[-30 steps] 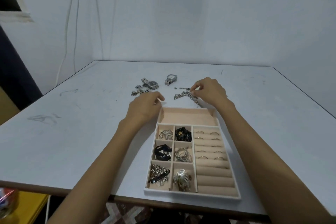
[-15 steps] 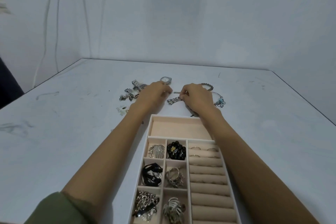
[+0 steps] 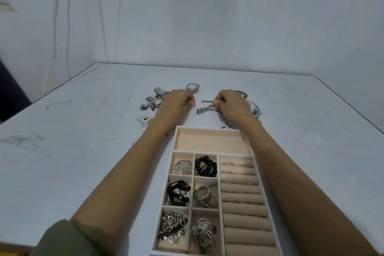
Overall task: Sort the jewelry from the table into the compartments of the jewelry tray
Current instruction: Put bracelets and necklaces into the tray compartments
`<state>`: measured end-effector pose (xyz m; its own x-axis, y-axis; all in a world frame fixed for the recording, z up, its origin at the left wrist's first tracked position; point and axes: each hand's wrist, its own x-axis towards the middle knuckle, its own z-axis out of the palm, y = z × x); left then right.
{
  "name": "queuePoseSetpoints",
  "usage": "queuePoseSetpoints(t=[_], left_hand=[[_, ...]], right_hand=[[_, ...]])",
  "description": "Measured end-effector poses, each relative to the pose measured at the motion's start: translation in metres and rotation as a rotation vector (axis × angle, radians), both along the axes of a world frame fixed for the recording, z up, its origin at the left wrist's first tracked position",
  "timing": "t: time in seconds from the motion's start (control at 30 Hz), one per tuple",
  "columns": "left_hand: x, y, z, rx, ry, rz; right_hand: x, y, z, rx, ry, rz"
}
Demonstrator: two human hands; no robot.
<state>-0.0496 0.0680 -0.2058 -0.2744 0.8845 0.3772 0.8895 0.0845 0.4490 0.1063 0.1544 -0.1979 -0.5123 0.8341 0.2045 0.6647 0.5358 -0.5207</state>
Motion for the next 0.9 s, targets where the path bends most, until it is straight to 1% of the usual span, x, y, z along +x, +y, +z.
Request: queuePoseSetpoints(t=[0.1, 0.2, 0.27, 0.33, 0.4, 0.53, 0.7, 0.8, 0.9], left_hand=[[0.0, -0.005, 0.002, 0.009, -0.04, -0.014], [-0.002, -0.01, 0.004, 0.022, -0.073, 0.0], [-0.005, -0.013, 0.005, 0.027, -0.098, 0.015], [-0.007, -0.015, 0.005, 0.027, -0.125, 0.011], [-0.009, -0.017, 0.004, 0.023, -0.143, 0.013], [-0.009, -0.025, 0.004, 0.037, -0.145, 0.04], [-0.009, -0.044, 0.004, 0.065, -0.239, 0.022], [-0.008, -0.055, 0.004, 0.072, -0.269, 0.014], [-0.009, -0.069, 0.006, 0.056, -0.273, 0.007]], right_hand=[[0.004, 0.003, 0.002, -0.049, 0.058, 0.031], [0.014, 0.002, 0.018, -0.157, 0.09, 0.133], [0.025, -0.003, 0.031, -0.27, 0.046, 0.243], [0.036, -0.008, 0.037, -0.367, -0.053, 0.339], [0.043, -0.011, 0.038, -0.415, -0.13, 0.382], [0.044, -0.01, 0.037, -0.379, -0.176, 0.386], [0.044, -0.009, 0.03, -0.294, -0.176, 0.345], [0.046, -0.011, 0.029, -0.344, -0.108, 0.348], [0.045, -0.014, 0.031, -0.367, -0.09, 0.361]])
